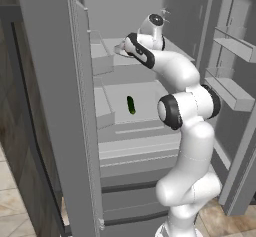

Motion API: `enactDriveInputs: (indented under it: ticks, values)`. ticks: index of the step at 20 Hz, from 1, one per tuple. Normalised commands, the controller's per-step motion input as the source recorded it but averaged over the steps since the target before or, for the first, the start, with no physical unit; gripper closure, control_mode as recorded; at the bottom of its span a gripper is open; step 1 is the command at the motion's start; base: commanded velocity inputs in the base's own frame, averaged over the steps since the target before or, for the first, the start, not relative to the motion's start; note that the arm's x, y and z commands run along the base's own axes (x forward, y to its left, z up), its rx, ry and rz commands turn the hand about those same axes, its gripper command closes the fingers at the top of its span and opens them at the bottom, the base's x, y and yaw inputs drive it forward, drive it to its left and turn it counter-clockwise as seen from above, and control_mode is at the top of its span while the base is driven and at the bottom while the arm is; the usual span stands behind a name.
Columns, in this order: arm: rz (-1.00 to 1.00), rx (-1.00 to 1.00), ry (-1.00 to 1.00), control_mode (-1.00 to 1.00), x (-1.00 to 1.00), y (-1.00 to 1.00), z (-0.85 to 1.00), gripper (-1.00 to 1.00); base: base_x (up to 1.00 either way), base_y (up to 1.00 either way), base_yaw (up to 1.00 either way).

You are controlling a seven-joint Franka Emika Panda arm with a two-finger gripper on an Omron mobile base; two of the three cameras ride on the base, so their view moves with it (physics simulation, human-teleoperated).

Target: Transport the fish from the fridge to the microwave and turn on the microwave.

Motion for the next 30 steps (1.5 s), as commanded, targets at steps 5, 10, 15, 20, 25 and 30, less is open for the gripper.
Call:
enactDriveInputs:
  ticks: [5, 10, 15, 20, 25, 30]
  values:
    - [0.00, 0.00, 0.00, -1.00, 0.03, 0.00, -0.30, 1.00, 0.00, 0.00, 0.00]
    - [0.00, 0.00, 0.00, -1.00, 0.01, 0.00, -0.33, 1.00, 0.00, 0.00, 0.00]
    - [0.00, 0.00, 0.01, -1.00, 0.00, 0.00, -0.10, 1.00, 0.00, 0.00, 0.00]
    - [0.00, 0.00, 0.00, -1.00, 0.00, 0.00, 0.00, 1.00, 0.00, 0.00, 0.00]
    - [0.00, 0.00, -0.01, -1.00, -0.04, 0.00, 0.00, 1.00, 0.00, 0.00, 0.00]
    - [0.00, 0.00, -0.03, -1.00, -0.34, 0.00, 0.00, 1.00, 0.00, 0.00, 0.00]
